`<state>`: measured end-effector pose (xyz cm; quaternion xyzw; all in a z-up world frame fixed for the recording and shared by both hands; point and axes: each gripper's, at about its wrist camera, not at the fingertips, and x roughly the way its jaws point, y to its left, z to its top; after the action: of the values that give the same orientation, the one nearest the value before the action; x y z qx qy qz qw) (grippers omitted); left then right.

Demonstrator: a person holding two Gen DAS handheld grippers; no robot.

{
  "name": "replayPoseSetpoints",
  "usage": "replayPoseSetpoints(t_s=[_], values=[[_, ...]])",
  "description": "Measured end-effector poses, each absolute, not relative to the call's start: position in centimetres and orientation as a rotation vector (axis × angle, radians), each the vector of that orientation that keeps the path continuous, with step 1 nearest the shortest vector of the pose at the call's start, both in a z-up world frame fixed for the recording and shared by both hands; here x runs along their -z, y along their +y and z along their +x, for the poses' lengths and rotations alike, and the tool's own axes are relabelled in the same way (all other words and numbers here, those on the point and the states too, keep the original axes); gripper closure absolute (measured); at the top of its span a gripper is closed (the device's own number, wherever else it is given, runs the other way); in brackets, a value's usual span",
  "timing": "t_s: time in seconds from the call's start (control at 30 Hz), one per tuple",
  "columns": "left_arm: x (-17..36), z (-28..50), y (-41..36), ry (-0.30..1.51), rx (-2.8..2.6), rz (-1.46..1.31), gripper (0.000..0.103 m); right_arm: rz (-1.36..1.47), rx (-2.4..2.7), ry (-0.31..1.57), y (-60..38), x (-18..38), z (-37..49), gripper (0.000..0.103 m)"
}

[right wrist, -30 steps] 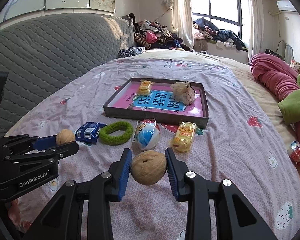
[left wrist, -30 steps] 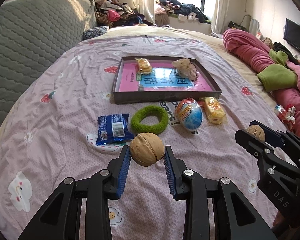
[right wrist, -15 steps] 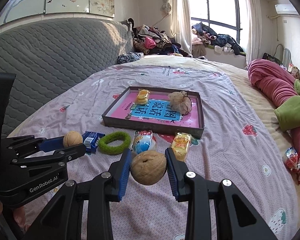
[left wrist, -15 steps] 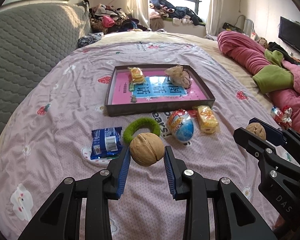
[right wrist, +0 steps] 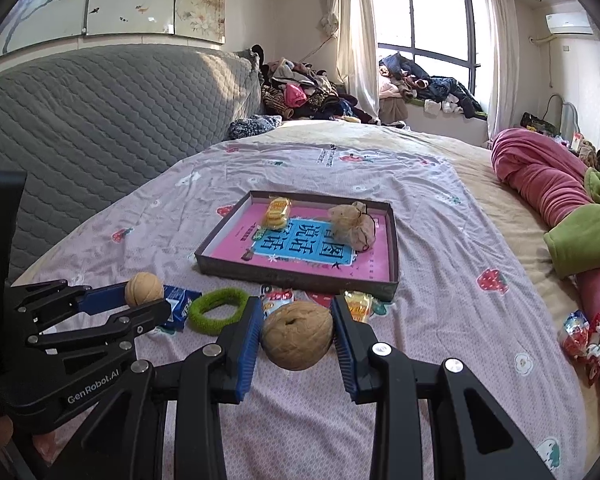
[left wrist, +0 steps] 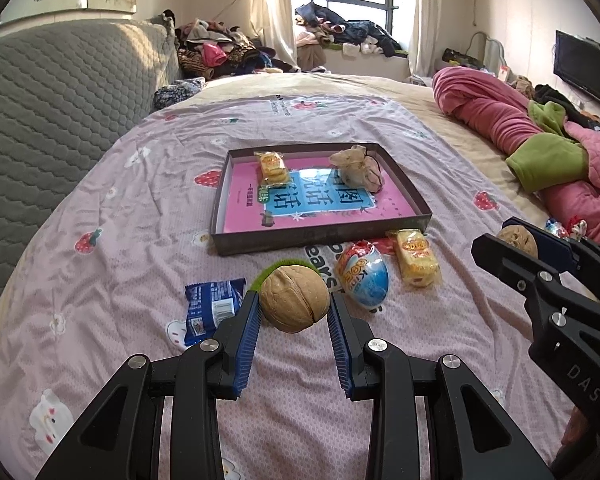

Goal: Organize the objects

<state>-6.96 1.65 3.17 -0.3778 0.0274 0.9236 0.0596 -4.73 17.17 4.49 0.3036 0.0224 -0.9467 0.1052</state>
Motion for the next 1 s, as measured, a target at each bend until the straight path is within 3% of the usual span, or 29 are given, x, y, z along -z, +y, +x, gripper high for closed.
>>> replayPoseSetpoints(t_s=[1.0], values=[[-5.9, -14.0, 1.7, 0.103, -2.835, -1.084, 0.068, 0.799, 2.832, 0.07, 18.0, -7.7, -10.7, 0.068]])
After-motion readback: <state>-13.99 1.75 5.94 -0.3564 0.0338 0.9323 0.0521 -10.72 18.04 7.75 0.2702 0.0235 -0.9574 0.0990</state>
